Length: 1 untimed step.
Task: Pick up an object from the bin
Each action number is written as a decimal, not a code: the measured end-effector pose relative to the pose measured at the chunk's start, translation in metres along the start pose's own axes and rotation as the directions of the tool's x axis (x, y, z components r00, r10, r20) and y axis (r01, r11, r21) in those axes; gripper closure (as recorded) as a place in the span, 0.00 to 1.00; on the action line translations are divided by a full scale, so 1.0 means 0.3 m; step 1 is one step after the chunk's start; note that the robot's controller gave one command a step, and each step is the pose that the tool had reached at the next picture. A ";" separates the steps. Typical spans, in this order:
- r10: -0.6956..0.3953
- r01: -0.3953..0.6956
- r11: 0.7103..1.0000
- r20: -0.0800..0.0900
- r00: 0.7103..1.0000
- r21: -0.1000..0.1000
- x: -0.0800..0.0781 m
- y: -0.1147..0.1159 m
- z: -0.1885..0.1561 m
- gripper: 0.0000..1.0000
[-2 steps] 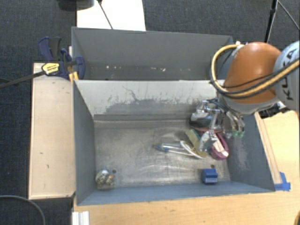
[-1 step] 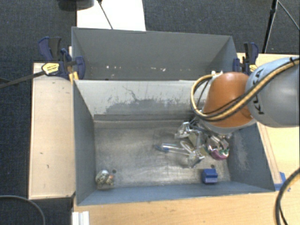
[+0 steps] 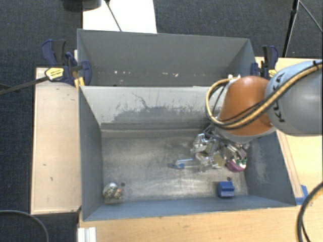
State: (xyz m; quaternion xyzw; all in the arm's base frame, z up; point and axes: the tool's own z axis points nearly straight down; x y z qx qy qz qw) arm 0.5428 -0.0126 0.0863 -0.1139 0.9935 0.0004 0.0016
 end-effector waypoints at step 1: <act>-0.030 0.030 1.000 0.006 1.000 0.003 0.005 0.042 -0.418 1.00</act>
Offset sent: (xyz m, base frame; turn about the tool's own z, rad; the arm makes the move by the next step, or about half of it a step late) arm -0.0068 0.0117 0.1205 -0.0357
